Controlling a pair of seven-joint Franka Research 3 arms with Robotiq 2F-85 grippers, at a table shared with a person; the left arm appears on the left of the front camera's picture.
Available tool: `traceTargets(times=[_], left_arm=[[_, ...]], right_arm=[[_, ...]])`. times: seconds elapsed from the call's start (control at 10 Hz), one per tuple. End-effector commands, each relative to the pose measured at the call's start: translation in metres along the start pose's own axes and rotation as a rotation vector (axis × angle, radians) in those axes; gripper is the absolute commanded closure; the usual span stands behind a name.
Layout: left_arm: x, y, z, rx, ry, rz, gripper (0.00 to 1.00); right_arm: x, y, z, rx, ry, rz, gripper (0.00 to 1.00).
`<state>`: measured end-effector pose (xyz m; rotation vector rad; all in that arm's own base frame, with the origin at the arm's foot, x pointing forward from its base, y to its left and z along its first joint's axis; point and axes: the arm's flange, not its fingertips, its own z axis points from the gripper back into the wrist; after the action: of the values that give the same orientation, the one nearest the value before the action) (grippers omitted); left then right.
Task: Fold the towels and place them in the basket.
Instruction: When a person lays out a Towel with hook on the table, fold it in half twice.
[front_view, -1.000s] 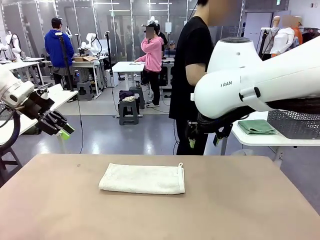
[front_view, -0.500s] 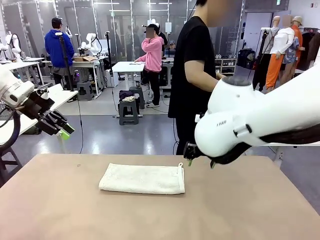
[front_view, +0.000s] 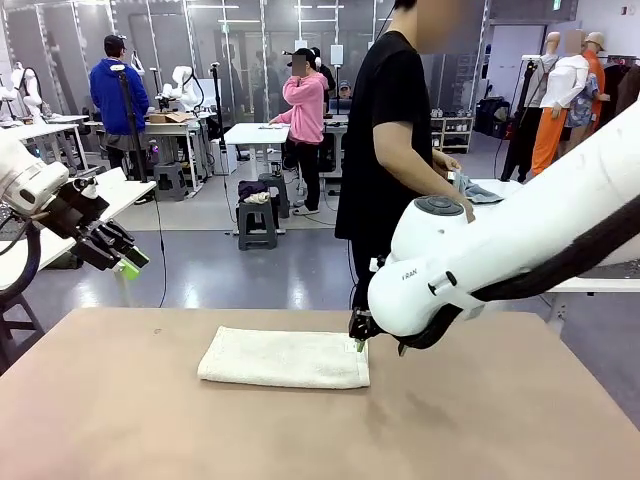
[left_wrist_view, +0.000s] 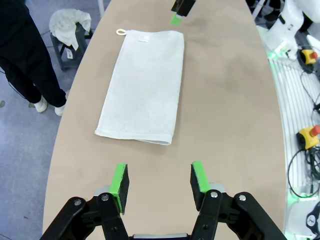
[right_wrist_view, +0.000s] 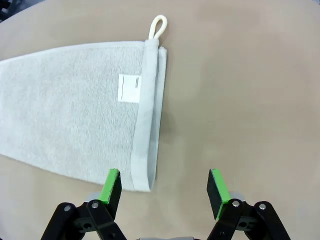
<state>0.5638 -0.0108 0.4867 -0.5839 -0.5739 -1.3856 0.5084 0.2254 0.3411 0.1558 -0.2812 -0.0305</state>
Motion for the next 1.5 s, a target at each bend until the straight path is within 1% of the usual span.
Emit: traceTargets(times=[0.0, 0.2, 0.3, 0.9, 1.0, 1.1, 1.4], left_arm=[[0.001, -0.001, 0.001, 0.005, 0.004, -0.002, 0.36], [0.001, -0.001, 0.001, 0.005, 0.004, -0.002, 0.36], [0.001, -0.001, 0.001, 0.005, 0.004, -0.002, 0.36], [0.001, -0.001, 0.001, 0.005, 0.004, -0.002, 0.36], [0.001, -0.001, 0.001, 0.005, 0.004, -0.002, 0.36], [0.001, -0.001, 0.001, 0.005, 0.004, -0.002, 0.36], [0.001, -0.001, 0.001, 0.005, 0.004, -0.002, 0.36]], right_arm=[[0.012, 0.015, -0.013, -0.007, -0.017, -0.03, 0.13], [0.018, 0.018, -0.018, -0.009, -0.013, -0.024, 0.13], [0.012, 0.005, -0.013, 0.006, 0.005, -0.002, 0.13], [0.015, 0.005, -0.015, 0.004, 0.006, -0.002, 0.13], [0.013, 0.014, -0.021, -0.007, 0.019, 0.017, 0.13], [0.014, 0.024, -0.027, -0.023, 0.01, 0.015, 0.13], [0.014, 0.044, -0.043, -0.062, -0.01, -0.031, 0.13]])
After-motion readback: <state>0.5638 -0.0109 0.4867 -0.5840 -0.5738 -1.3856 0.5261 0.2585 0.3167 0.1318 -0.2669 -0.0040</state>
